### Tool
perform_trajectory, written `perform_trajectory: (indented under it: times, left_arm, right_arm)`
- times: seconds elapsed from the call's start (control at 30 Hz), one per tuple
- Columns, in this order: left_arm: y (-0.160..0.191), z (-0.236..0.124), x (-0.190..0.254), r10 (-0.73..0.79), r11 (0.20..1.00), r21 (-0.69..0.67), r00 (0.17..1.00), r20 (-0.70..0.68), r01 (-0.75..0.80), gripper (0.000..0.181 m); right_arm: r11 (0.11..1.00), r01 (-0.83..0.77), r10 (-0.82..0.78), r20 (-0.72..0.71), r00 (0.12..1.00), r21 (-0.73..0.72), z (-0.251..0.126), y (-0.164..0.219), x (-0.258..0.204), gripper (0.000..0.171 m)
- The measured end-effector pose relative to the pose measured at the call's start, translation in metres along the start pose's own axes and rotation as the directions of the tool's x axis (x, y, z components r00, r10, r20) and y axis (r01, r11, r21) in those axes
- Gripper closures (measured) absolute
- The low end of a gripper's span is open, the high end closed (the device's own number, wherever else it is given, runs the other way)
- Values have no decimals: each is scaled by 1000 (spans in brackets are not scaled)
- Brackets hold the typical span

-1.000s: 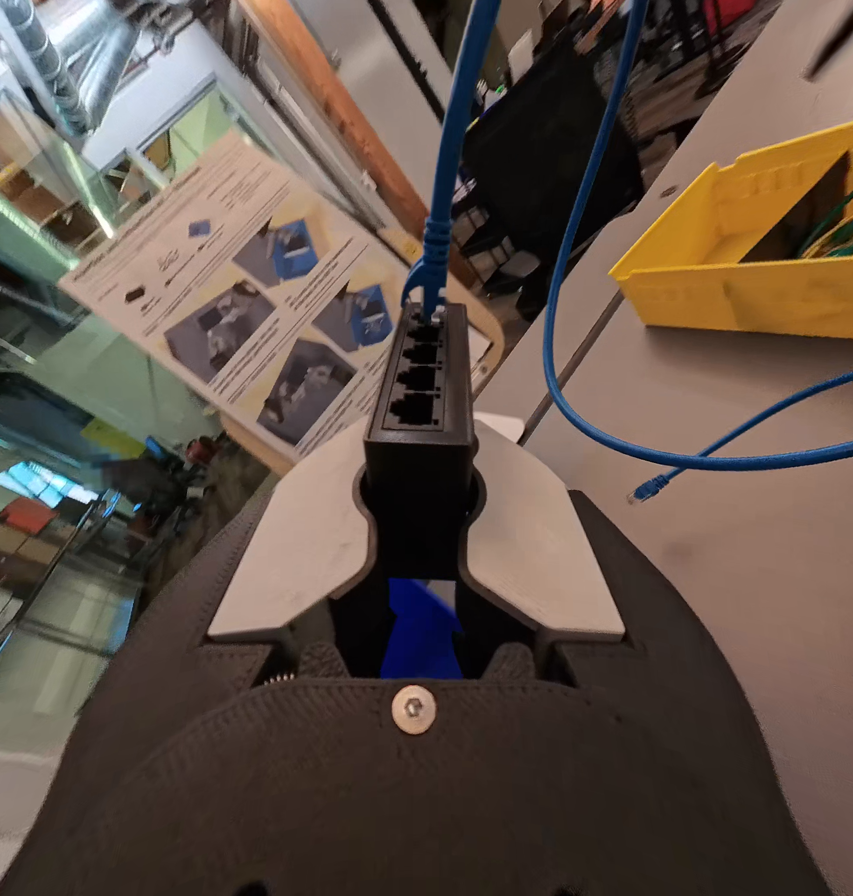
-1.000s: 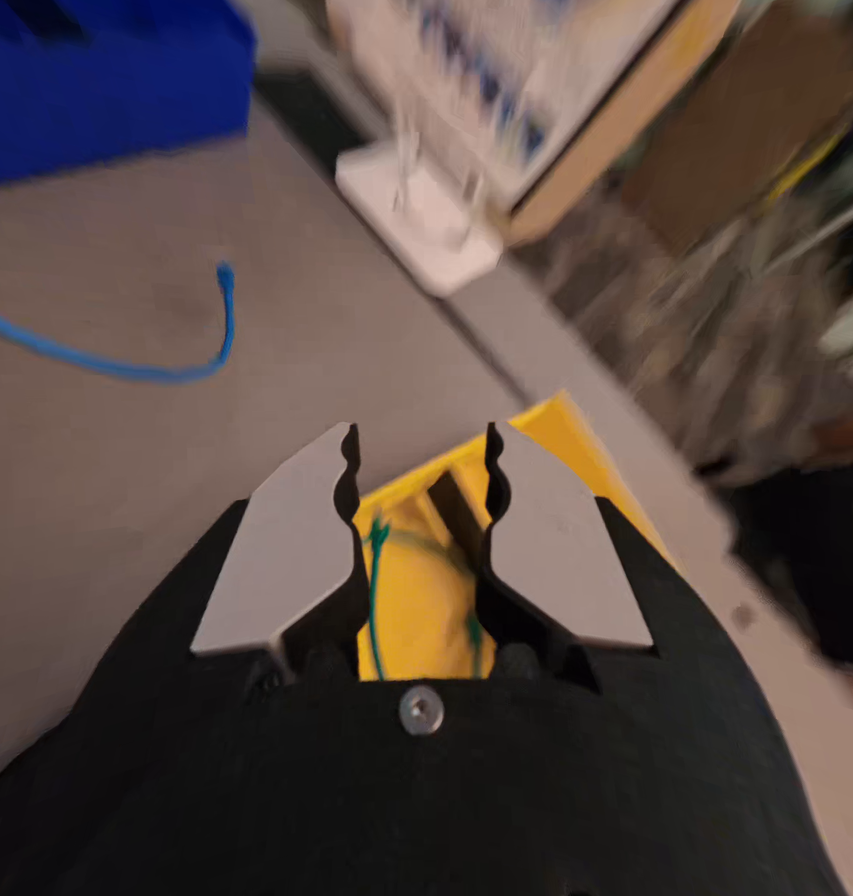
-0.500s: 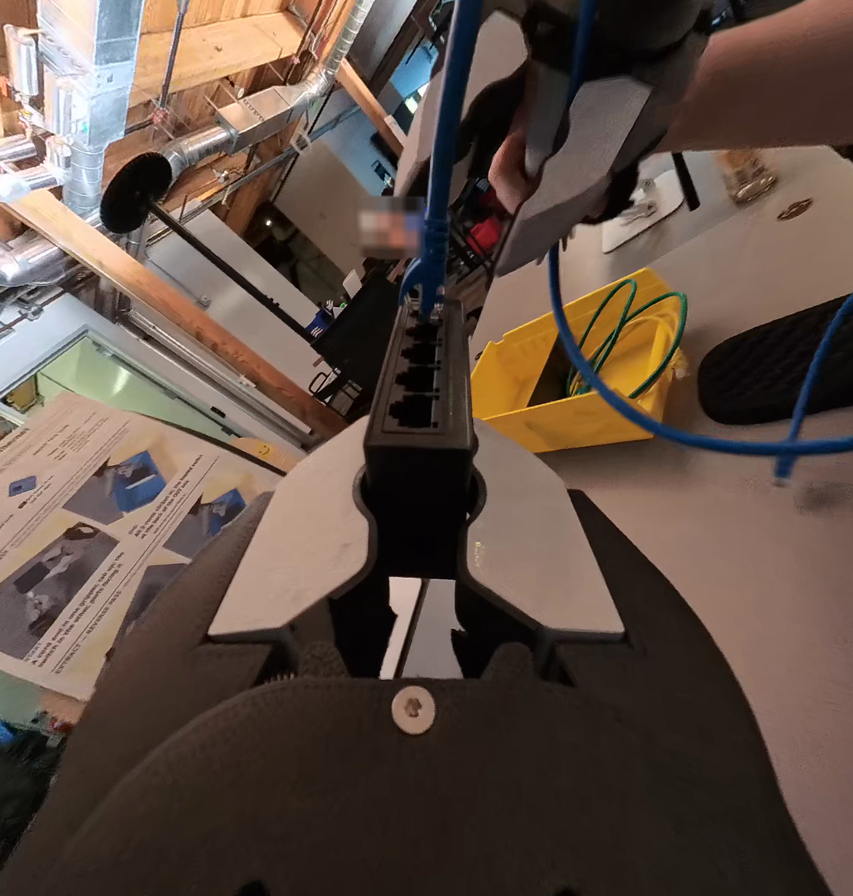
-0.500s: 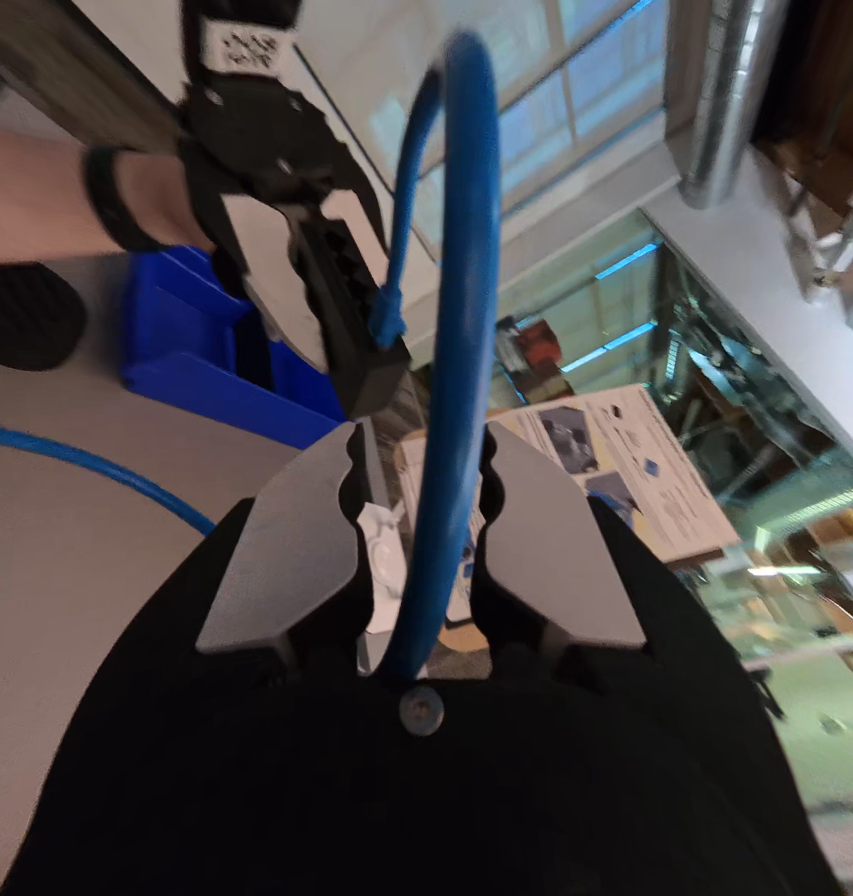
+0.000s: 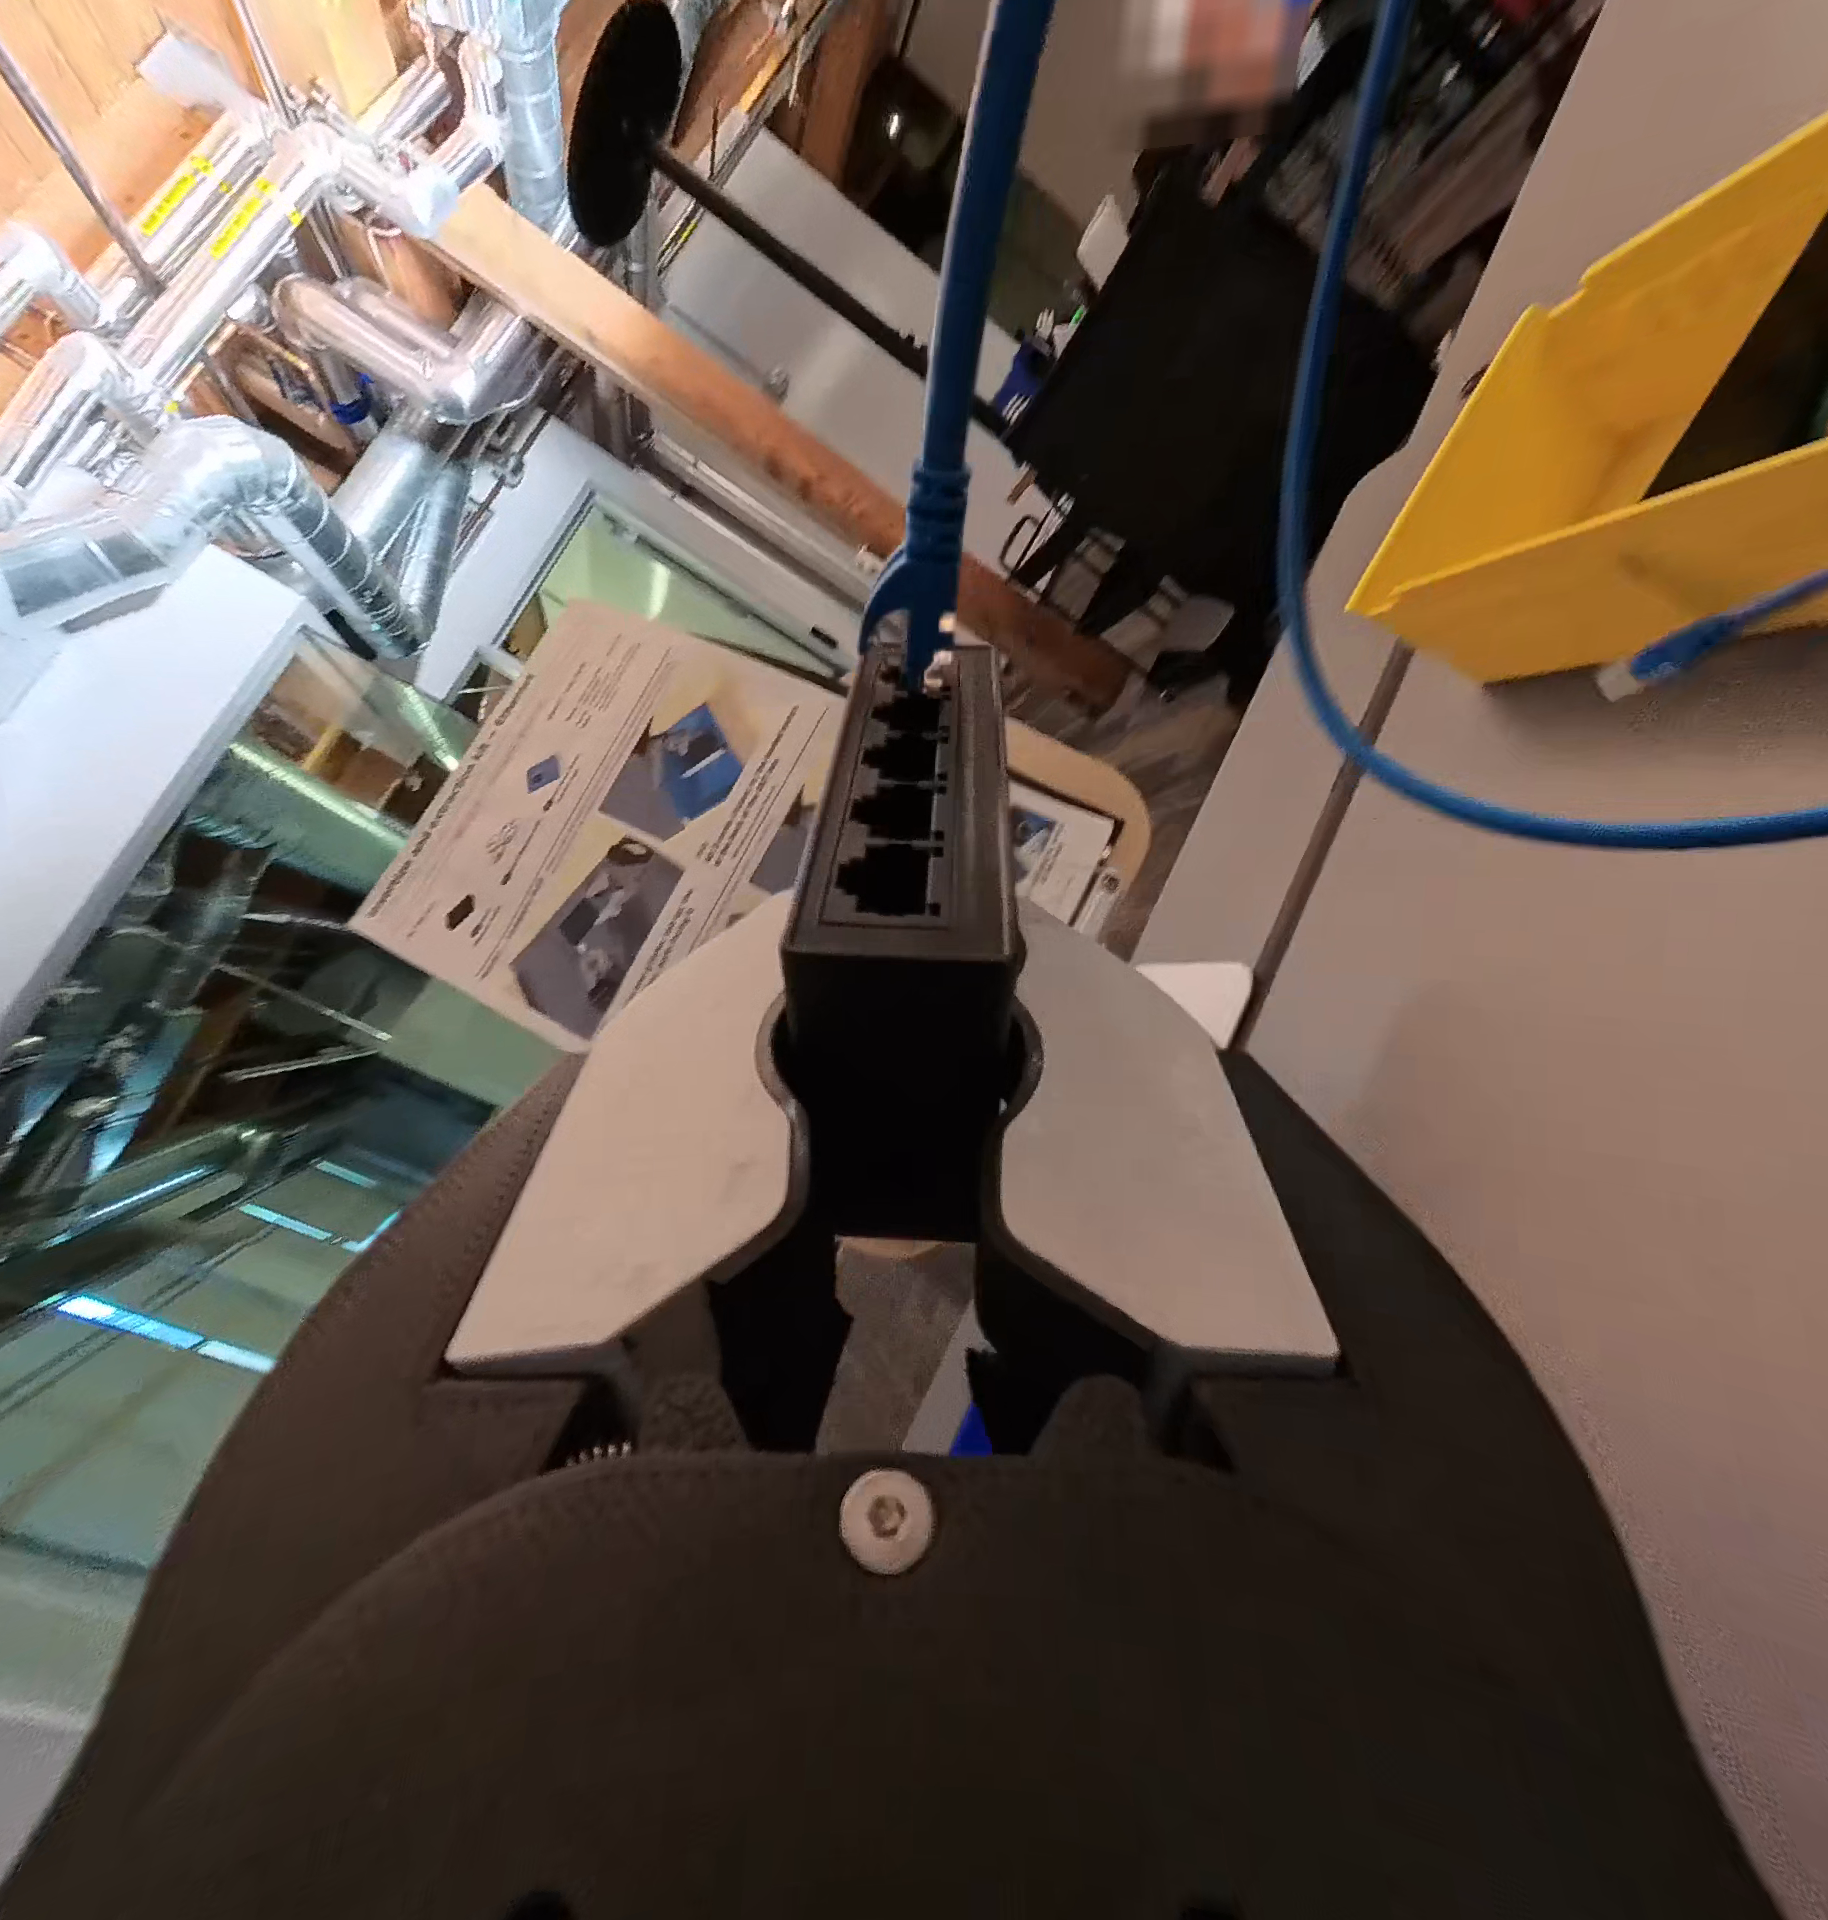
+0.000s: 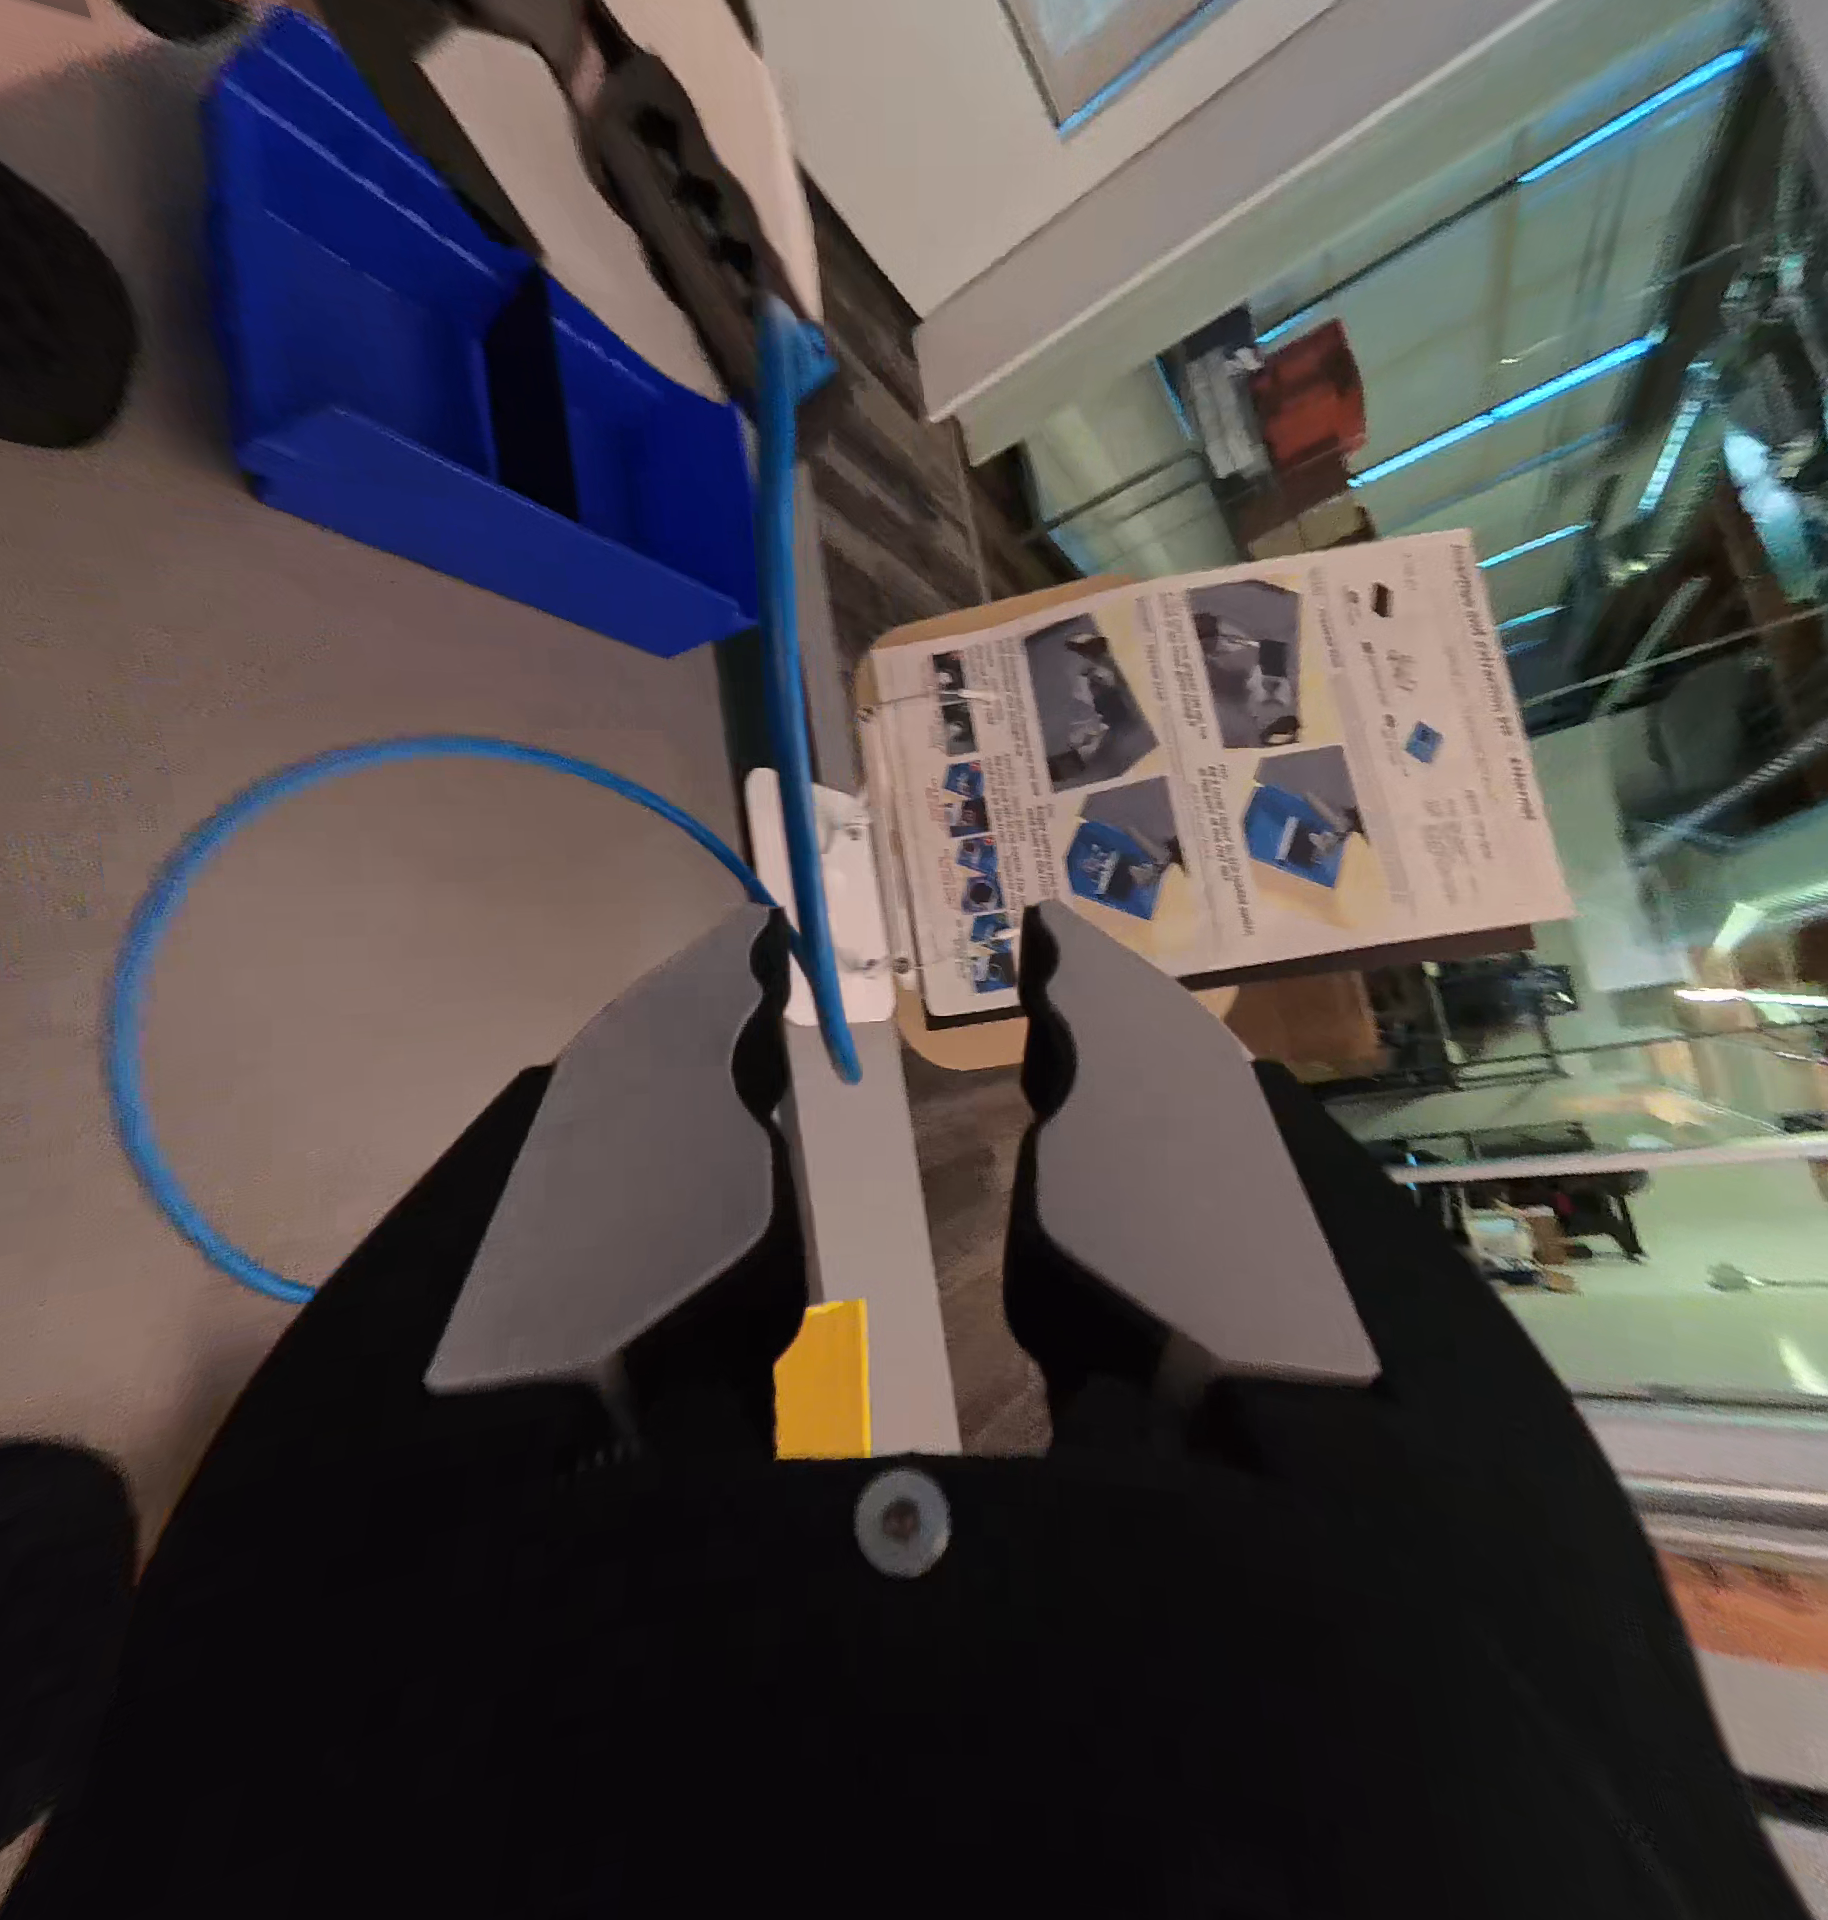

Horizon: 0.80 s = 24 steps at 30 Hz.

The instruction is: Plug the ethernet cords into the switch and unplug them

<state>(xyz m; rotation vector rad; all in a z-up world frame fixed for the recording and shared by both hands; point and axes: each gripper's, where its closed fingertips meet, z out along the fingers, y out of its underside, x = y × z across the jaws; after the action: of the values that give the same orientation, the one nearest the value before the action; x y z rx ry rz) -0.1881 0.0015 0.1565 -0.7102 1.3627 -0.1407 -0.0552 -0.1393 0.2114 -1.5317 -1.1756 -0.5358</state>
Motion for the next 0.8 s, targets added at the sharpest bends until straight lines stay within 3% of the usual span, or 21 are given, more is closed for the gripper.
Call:
perform_trajectory:
  times: [0.07,0.17,0.3,0.37,0.5,0.63,0.8]
  left_arm:
    - [8,3,0,43,998,-51,999,17,-42,152]
    - [12,9,7,106,990,-94,994,14,-104,153]
    - [-1,15,27,141,989,-32,989,-46,-142,153]
    - [-9,13,36,174,985,3,982,-68,-174,152]
    - [-27,8,45,191,980,81,977,-90,-184,152]
    - [-36,3,45,159,983,114,982,-103,-147,153]
    - [-40,3,50,150,983,127,980,-129,-134,154]
  right_arm:
    - [1000,11,-12,41,999,21,-8,-12,-8,127]
    - [987,-10,14,-19,1000,163,-5,-49,-7,128]
    - [966,213,-199,-102,975,149,23,-72,-20,129]
    - [955,235,-214,-127,969,184,29,-81,-13,131]
    - [974,182,-171,-85,982,133,47,-60,10,135]
    - [975,197,-210,133,969,105,80,-39,-43,139]
    - [937,288,-299,27,954,196,90,-61,-66,145]
